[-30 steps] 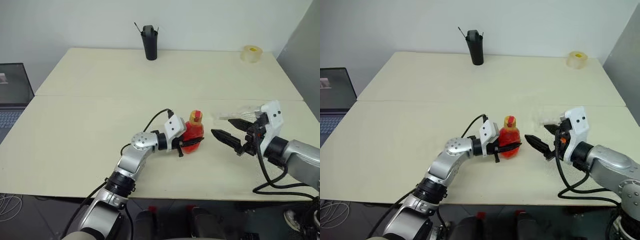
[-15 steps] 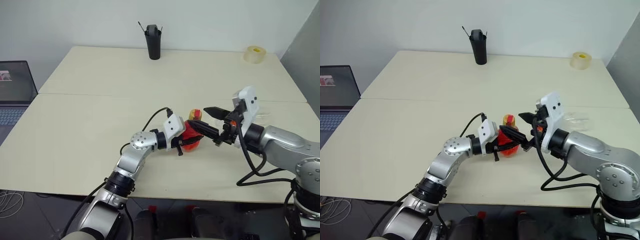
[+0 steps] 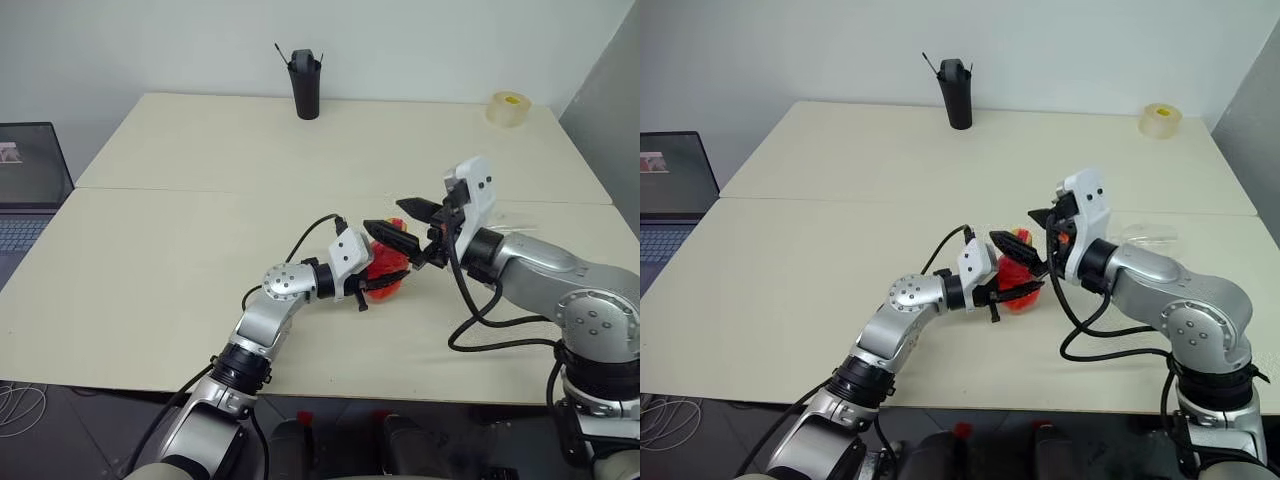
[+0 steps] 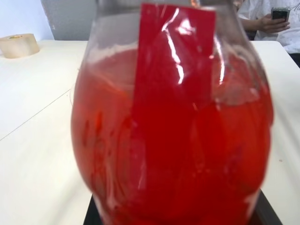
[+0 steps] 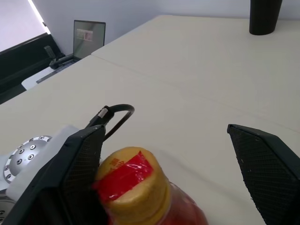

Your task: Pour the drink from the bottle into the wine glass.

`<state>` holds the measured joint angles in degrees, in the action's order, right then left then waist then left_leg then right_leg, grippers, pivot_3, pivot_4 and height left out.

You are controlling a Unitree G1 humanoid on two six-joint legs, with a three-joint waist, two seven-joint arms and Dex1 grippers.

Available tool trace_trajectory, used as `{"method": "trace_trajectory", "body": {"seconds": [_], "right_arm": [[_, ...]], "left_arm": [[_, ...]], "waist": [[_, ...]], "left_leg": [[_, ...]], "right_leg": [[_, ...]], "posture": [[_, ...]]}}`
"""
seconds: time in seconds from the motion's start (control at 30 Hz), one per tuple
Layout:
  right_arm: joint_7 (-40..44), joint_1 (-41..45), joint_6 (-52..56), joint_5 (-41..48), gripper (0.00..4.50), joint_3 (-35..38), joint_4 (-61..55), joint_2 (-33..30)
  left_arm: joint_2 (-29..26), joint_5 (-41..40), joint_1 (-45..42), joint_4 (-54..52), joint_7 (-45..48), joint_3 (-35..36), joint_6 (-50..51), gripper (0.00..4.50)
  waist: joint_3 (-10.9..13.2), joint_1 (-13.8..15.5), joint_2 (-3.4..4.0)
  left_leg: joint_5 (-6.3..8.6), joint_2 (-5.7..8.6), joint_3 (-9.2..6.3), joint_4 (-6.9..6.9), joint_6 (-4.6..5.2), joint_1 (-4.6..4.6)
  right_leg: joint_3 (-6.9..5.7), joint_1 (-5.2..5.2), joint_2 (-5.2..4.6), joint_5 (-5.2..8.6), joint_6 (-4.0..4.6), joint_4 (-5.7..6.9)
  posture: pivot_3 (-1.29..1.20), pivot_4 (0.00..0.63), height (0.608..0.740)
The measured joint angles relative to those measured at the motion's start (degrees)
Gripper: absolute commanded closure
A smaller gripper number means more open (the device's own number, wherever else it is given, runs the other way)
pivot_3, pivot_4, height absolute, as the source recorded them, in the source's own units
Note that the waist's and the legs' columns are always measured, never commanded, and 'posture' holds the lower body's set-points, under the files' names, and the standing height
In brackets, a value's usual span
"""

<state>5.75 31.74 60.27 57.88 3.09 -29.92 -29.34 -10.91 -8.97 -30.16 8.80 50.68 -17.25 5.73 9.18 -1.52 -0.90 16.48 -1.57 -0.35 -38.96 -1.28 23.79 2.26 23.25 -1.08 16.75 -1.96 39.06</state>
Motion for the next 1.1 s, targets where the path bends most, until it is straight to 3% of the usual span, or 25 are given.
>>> {"method": "trace_trajectory", "body": {"seconds": [0.37, 0.83, 1.1], "right_arm": [[2.4, -4.2, 0.4, 2.0, 0.05, 3.9, -2.8, -2.6], [4.3, -11.0, 2.2, 13.3, 0.05, 9.1, -9.0, -12.6], [0.4, -6.0, 0.7, 15.2, 0.05, 7.9, -8.4, -12.3]], "left_arm": [[-0.2, 0.2, 0.0, 0.0, 0.0, -0.4, 0.0, 3.41], [-0.4, 0.2, 0.0, 0.2, 1.2, -0.4, -0.1, 3.41], [-0.2, 0.2, -0.1, 0.3, 1.3, -0.4, -0.2, 3.41]], "waist": [[0.0, 0.0, 0.00], [0.0, 0.0, 0.00], [0.0, 0.0, 0.00]], "left_leg": [[0.00, 0.00, -0.03, 0.00, 0.00, 0.01], [0.00, 0.01, 0.00, 0.00, 0.01, 0.00], [0.00, 0.00, -0.01, 0.00, 0.01, -0.01]], "right_leg": [[0.00, 0.00, -0.01, 0.00, 0.00, 0.00], [0.01, 0.00, 0.01, 0.00, 0.00, 0.00], [0.00, 0.00, 0.02, 0.00, 0.00, 0.01]], "posture": [[0.00, 0.150, 0.740], [0.00, 0.150, 0.740], [0.00, 0.150, 0.740]]}}
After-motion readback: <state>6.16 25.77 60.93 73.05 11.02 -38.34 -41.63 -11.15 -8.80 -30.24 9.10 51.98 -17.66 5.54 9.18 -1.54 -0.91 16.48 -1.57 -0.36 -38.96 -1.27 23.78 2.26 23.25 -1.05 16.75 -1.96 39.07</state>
